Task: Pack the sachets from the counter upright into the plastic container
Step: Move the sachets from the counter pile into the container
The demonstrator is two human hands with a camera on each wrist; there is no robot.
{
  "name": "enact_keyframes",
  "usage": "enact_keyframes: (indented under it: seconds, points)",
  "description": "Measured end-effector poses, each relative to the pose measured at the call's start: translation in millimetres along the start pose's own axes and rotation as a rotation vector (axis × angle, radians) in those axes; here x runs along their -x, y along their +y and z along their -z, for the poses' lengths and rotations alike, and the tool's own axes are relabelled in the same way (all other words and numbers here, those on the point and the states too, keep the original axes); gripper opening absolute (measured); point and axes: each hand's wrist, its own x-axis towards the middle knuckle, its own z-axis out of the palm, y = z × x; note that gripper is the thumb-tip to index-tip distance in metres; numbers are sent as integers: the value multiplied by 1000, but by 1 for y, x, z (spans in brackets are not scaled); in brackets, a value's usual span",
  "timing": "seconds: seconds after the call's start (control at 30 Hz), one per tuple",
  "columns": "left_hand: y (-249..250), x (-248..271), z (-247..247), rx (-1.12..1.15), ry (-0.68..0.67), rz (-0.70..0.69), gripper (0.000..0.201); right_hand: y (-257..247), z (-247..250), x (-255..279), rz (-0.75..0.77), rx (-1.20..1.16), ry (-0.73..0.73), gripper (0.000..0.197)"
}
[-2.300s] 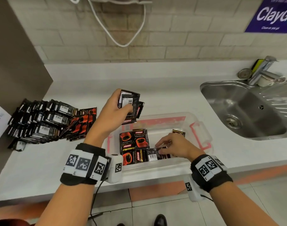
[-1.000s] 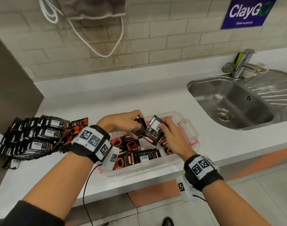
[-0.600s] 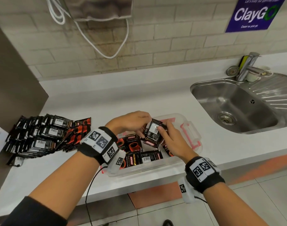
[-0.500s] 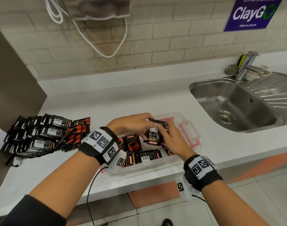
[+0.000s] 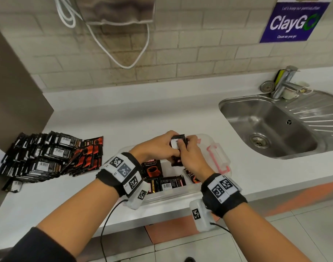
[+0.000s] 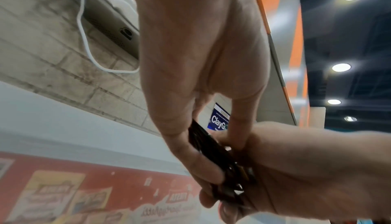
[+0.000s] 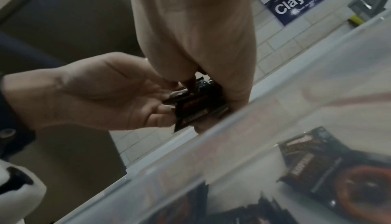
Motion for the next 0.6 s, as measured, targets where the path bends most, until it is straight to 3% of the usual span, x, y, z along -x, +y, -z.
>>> enact_keyframes:
  seconds: [0.1,0.27,0.33,0.5,0.6]
  points:
    - [-6,-1,4,-232,76,-13,48,-5,-6,-2,-106,-36,-84,30]
    - [-14,1,9,-271,95,19,55,-3,-10,-10,-191,-51,-195,32]
    - [-18,3,13,-374,121,36,65,0,-10,-12,-214,19,-250,31]
    - [-38,20,36,-579,296,23,51,8,-9,-21,-326,342,-359,14]
    - [-54,31,48,-710,270,99,64,9,-12,-27,-342,491,-398,15]
